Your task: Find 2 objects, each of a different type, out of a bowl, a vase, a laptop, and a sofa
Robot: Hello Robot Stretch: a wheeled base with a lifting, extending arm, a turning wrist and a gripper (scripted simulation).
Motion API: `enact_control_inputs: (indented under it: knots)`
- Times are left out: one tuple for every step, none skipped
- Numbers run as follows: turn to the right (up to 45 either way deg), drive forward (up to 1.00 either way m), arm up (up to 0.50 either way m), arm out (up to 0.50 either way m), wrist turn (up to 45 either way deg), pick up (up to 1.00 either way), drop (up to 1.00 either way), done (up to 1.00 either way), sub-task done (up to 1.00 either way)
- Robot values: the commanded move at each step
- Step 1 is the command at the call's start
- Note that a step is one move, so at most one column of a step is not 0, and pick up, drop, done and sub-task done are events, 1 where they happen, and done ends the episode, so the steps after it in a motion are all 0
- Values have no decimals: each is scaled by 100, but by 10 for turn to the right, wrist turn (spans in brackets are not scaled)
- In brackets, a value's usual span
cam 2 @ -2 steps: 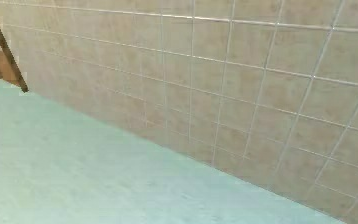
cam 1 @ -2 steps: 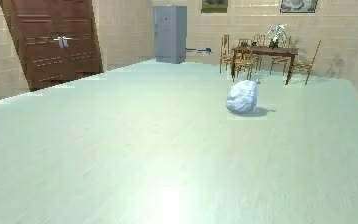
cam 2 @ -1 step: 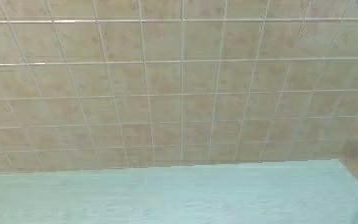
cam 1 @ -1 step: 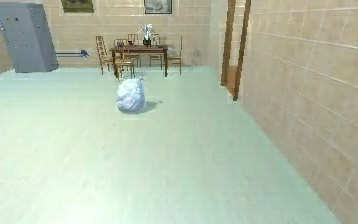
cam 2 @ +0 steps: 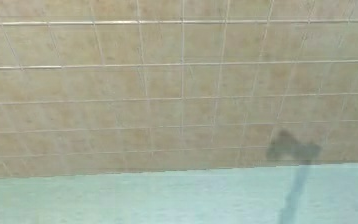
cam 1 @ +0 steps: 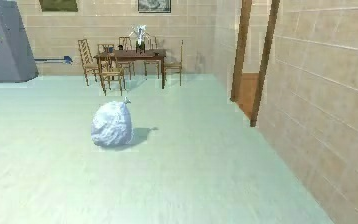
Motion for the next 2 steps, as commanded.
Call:
enact_control_inputs:
  knots:
    - [0, 100, 0, 0, 0, 0, 0, 0, 0]
    - [30, 0, 0, 0, 0, 0, 0, 0, 0]
